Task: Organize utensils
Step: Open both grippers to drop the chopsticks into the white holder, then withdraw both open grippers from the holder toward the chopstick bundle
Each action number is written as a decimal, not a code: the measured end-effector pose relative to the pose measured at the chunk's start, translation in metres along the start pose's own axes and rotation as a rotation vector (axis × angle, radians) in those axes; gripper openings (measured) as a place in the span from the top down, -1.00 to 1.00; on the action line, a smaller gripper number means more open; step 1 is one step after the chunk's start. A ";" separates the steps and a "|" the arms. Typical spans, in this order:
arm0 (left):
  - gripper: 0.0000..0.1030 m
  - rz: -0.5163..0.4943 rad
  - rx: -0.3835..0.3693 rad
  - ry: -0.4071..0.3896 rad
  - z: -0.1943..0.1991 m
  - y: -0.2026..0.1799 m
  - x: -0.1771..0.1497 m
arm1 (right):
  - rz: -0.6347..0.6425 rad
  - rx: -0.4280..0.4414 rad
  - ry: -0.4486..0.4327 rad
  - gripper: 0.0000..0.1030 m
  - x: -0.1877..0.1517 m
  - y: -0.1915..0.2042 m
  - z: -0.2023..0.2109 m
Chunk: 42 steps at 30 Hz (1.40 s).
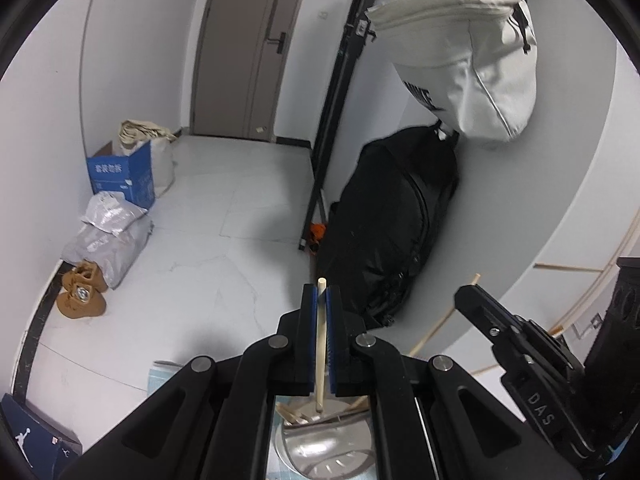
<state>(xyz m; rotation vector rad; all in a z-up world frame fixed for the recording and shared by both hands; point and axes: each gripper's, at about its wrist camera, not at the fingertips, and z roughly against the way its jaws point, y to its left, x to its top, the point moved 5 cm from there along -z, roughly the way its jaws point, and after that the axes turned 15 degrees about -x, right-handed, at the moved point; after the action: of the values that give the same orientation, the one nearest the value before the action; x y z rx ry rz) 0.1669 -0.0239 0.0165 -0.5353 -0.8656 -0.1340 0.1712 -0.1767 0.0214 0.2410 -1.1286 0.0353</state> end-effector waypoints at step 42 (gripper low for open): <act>-0.40 0.022 0.065 0.028 0.067 -0.018 -0.050 | -0.081 0.016 0.093 -0.14 -0.056 -0.016 0.095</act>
<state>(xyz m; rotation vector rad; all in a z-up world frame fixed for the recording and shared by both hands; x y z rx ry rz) 0.0819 -0.0109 0.0211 -0.4811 -0.8337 -0.0934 0.0653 -0.2070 0.0066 0.2968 -1.0253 -0.0164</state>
